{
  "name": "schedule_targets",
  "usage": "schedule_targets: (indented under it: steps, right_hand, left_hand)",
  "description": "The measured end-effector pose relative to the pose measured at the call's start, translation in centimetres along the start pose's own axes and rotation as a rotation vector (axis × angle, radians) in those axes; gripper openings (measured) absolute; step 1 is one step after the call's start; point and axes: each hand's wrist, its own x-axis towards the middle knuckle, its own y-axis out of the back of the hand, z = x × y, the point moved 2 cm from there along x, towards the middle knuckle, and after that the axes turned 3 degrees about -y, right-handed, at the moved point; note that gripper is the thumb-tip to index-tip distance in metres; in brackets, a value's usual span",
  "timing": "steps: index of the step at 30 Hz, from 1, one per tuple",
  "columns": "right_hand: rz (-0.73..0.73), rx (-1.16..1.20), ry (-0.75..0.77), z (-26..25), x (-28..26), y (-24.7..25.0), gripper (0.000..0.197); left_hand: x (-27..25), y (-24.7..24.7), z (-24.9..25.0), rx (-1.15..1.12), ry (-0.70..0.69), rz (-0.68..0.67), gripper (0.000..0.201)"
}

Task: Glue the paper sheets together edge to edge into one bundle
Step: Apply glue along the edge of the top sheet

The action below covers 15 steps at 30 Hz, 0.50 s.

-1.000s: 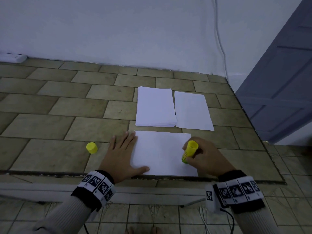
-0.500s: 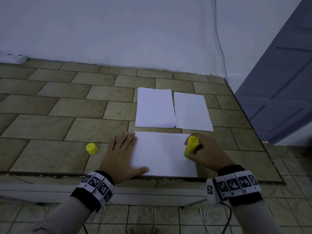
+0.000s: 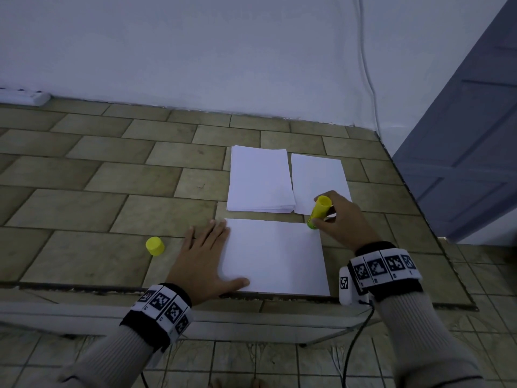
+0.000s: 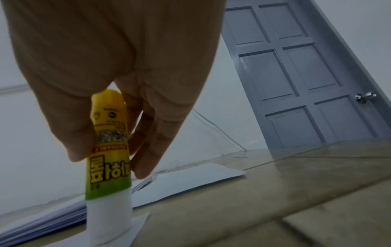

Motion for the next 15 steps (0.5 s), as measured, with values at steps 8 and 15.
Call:
schedule_targets:
  steps: [8,15]
  right_hand:
    - [-0.134,-0.544,-0.152,0.6,-2.0,2.2,0.041]
    - [-0.209,-0.542,-0.27,1.7,-3.2,2.4,0.032]
  left_hand:
    - [0.0,0.2,0.1,-0.01,0.011,-0.015,0.128]
    - [0.0,0.1,0.0,-0.019,-0.009,0.024,0.126]
